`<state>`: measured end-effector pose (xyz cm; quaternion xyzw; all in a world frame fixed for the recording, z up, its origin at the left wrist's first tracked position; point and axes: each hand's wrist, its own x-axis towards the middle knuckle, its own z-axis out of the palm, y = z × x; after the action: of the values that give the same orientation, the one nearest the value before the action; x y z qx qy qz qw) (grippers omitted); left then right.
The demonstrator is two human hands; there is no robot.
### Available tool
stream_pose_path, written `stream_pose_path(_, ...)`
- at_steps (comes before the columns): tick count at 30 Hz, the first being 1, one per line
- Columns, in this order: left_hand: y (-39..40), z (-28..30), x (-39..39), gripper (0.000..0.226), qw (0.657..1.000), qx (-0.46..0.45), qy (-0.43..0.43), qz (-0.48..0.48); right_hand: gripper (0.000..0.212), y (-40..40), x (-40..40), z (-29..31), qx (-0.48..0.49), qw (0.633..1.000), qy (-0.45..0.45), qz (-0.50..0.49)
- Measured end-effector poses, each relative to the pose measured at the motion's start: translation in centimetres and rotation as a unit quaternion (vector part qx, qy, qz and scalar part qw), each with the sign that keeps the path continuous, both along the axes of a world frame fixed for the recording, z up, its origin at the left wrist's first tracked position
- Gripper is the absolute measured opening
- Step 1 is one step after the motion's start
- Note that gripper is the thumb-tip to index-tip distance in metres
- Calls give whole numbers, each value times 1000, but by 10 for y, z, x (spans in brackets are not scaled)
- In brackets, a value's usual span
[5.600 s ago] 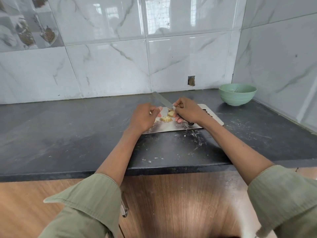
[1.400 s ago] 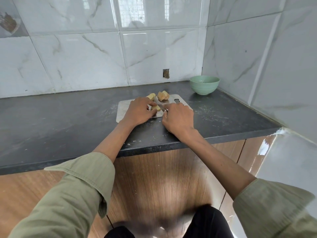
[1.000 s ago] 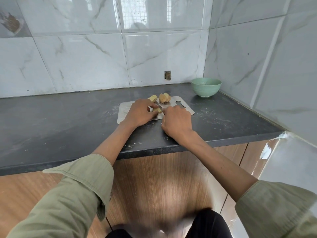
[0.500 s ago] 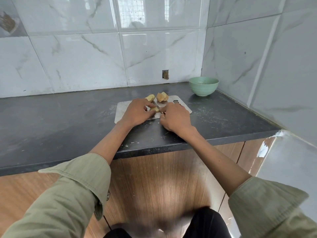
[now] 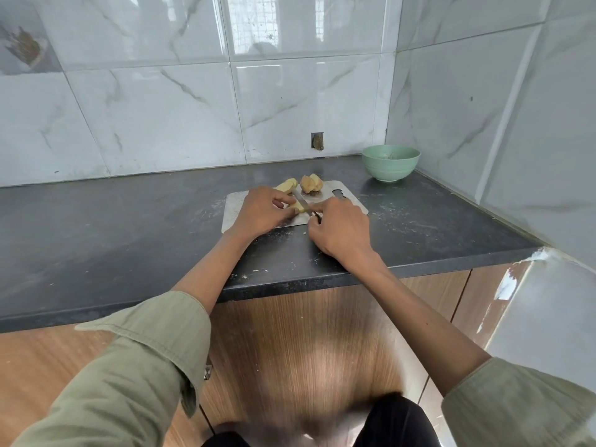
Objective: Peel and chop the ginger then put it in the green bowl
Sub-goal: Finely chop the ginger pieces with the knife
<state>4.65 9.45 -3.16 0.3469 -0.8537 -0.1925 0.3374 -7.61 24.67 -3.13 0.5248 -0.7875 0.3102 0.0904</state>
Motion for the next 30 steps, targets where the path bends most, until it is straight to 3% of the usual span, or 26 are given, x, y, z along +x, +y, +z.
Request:
stream_pose_path(8,2,1,0,19,1000,4,6,-6,37,-7,-5,7,41,999,-21,16)
stream_pose_path(26,3,2,2,20,1000,-7,3,-10,20,-10,5,18,75,996,30,37)
stream_pose_path(30,3,1,2,20,1000,1,8,-15,31,-8,1,15,67,997,-17,41)
